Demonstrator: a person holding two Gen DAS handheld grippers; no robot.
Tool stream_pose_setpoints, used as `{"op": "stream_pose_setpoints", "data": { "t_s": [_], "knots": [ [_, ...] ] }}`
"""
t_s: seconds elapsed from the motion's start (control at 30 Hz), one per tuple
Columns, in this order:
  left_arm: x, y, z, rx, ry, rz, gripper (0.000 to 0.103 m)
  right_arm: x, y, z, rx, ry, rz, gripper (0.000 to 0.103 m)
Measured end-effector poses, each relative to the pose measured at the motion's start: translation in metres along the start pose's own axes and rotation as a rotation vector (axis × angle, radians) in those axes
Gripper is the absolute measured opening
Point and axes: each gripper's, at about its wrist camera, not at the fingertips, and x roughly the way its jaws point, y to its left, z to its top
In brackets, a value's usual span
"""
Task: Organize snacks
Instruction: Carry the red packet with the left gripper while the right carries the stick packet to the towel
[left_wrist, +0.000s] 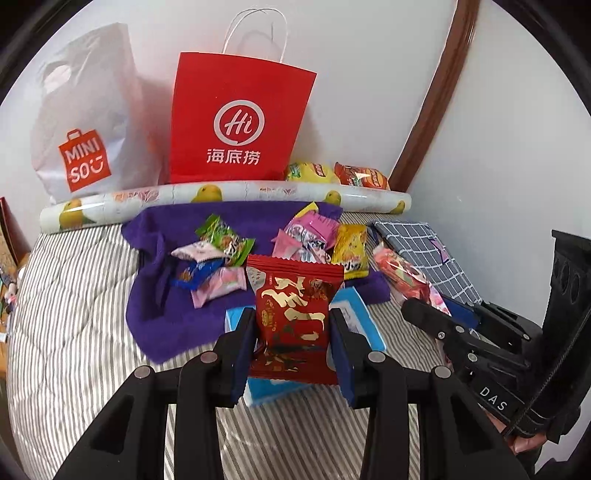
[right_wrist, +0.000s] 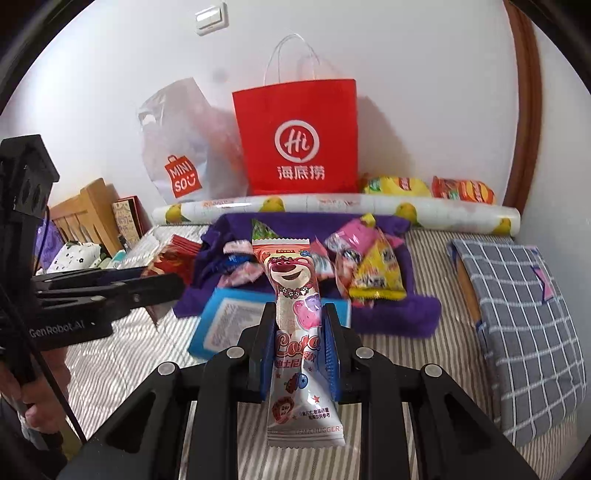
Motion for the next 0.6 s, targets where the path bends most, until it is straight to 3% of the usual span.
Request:
{"op": "stream_pose_setpoints", "data": {
  "t_s": [0.3, 0.6],
  "knots": [
    [0.005, 0.008, 0.048, -0.013, -0.026, 0.029, 0.037, 0.023, -0.005, 0.052, 0.014, -0.016, 0.006, 0.024],
    [0.019, 0.009, 0.098, 0.024, -0.052, 0.106, 0.037, 0.050, -0.015, 0.109, 0.026, -0.029, 0.055, 0.024]
  ]
}}
